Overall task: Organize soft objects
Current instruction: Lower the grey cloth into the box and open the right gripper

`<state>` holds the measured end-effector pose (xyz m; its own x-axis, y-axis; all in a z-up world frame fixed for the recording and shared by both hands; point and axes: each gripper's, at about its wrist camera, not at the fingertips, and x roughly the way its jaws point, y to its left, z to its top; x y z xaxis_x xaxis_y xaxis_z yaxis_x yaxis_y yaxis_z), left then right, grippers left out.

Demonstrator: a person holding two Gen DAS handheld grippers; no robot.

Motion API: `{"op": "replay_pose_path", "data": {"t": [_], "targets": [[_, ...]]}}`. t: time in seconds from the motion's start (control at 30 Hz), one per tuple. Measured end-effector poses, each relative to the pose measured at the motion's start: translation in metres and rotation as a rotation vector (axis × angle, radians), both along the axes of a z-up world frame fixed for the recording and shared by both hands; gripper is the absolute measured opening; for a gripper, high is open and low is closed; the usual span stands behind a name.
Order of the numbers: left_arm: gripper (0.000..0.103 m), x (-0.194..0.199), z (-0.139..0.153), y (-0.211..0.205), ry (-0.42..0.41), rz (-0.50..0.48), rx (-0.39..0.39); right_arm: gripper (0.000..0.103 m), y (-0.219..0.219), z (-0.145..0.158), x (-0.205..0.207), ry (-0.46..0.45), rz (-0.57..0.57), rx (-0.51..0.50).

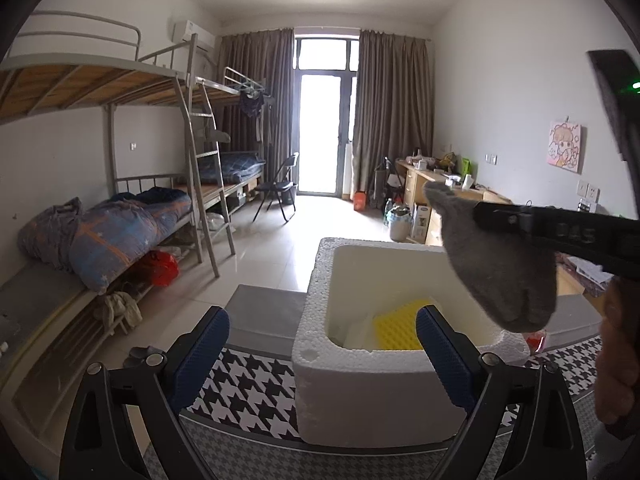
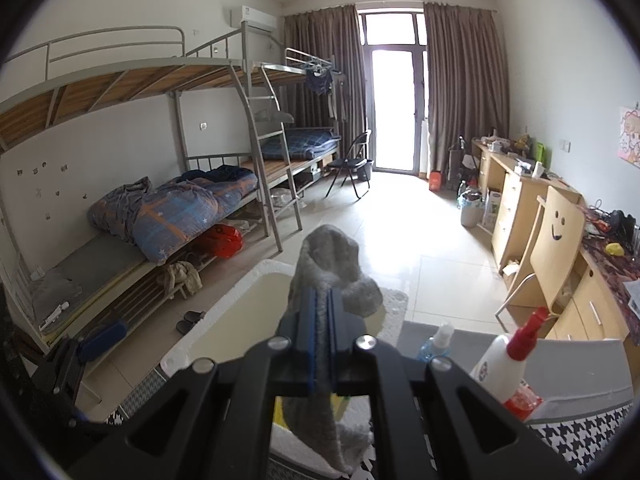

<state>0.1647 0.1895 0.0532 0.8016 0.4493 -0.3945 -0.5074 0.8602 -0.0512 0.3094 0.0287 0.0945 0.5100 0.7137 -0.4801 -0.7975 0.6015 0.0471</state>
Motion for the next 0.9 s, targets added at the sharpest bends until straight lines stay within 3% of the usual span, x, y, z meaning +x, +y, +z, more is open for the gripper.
{"op": "replay_pose_path", "data": {"t": [0.6, 0.7, 0.83, 0.9], "targets": [[0.102, -0.006, -0.017, 0.003, -0.01, -0.057, -0.022, 0.01, 0.033, -0.027, 0.015, 0.057, 0.023, -0.078], [0.102, -0.006, -0.02, 0.0, -0.003, -0.059, -0.01, 0.021, 0.037, -0.033, 0.016, 0.068, 0.022, -0.115], [0.102, -0.006, -0.025, 0.002, 0.001, -0.057, -0.029, 0.057, 0.032, -0.032, 0.015, 0.067, 0.015, -0.102], [0.102, -0.007, -0.025, 0.002, -0.004, -0.05, -0.026, 0.061, 0.028, -0.029, 0.014, 0.062, 0.008, -0.088]]}}
